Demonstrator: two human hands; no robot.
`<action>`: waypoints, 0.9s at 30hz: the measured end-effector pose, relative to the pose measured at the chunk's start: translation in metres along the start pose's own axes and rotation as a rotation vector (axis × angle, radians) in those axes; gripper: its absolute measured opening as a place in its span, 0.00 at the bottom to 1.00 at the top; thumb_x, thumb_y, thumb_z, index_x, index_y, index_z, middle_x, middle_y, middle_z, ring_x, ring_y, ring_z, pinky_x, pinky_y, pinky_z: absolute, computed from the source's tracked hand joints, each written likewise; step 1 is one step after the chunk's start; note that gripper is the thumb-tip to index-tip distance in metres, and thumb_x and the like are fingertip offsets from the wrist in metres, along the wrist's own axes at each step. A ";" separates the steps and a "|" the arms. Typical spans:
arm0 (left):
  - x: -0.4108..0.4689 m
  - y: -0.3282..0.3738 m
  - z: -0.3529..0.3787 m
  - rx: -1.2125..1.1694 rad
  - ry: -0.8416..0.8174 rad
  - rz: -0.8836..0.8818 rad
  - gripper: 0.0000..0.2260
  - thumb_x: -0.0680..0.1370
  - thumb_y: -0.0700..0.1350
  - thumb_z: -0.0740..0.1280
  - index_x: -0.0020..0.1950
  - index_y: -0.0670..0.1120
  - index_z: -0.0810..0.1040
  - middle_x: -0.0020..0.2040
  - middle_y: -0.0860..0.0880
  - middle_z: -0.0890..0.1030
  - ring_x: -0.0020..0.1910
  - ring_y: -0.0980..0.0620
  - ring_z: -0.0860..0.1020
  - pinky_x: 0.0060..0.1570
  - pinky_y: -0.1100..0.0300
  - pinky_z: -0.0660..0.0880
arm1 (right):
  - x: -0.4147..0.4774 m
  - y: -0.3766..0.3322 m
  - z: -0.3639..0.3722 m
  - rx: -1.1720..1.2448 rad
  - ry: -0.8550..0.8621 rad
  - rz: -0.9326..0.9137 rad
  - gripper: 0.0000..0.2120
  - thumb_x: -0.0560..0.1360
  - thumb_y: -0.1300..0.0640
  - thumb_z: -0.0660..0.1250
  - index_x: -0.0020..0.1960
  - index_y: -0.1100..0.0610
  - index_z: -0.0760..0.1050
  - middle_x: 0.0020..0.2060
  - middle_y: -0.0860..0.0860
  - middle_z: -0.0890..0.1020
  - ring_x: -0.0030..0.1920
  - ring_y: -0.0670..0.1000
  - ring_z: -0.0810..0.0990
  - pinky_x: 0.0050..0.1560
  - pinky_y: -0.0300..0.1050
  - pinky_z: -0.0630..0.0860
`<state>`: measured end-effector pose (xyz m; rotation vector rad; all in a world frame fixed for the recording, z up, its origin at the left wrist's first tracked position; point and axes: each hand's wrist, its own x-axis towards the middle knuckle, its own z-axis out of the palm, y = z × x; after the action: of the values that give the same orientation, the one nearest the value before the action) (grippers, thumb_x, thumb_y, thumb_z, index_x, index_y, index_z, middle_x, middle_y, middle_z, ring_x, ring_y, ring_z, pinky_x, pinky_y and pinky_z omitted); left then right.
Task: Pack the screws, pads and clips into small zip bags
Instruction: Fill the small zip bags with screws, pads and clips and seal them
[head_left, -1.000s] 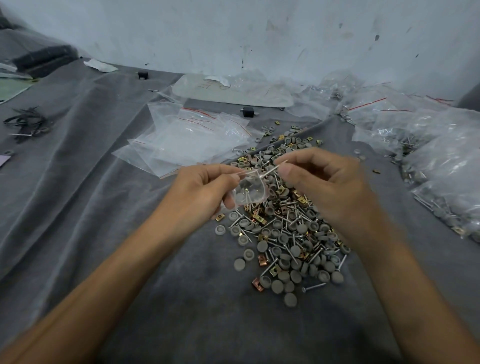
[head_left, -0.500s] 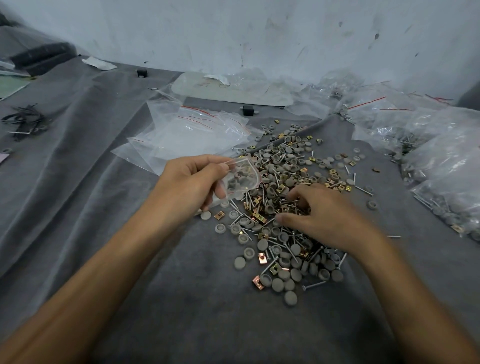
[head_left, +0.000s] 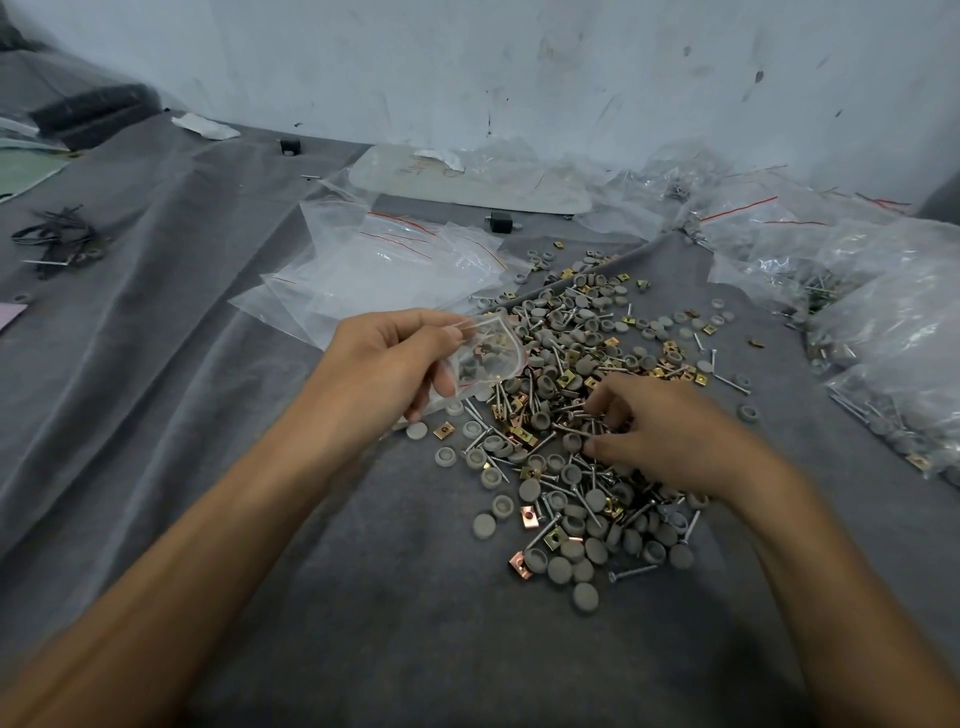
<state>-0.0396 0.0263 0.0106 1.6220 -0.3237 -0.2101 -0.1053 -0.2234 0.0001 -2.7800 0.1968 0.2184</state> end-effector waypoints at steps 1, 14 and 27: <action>0.000 0.000 0.000 -0.005 -0.002 -0.001 0.10 0.82 0.40 0.65 0.51 0.47 0.86 0.28 0.49 0.78 0.26 0.52 0.69 0.24 0.64 0.68 | 0.000 0.001 -0.001 -0.002 -0.005 -0.001 0.14 0.75 0.47 0.74 0.57 0.46 0.75 0.49 0.44 0.79 0.47 0.42 0.77 0.41 0.39 0.72; -0.001 0.001 -0.001 -0.004 -0.010 -0.007 0.09 0.82 0.41 0.65 0.52 0.47 0.86 0.29 0.48 0.78 0.27 0.52 0.69 0.26 0.63 0.69 | -0.001 -0.005 0.007 -0.010 0.125 0.010 0.03 0.77 0.50 0.70 0.47 0.47 0.77 0.42 0.44 0.80 0.42 0.43 0.77 0.37 0.40 0.71; 0.000 -0.002 -0.002 -0.001 -0.035 0.008 0.10 0.82 0.41 0.65 0.51 0.49 0.86 0.30 0.47 0.79 0.28 0.49 0.69 0.26 0.62 0.68 | -0.005 0.009 -0.010 0.703 0.218 -0.083 0.06 0.76 0.61 0.73 0.45 0.51 0.84 0.36 0.56 0.85 0.33 0.51 0.82 0.39 0.47 0.79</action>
<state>-0.0388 0.0283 0.0087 1.6173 -0.3565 -0.2326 -0.1104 -0.2349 0.0074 -2.0989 0.1690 -0.1540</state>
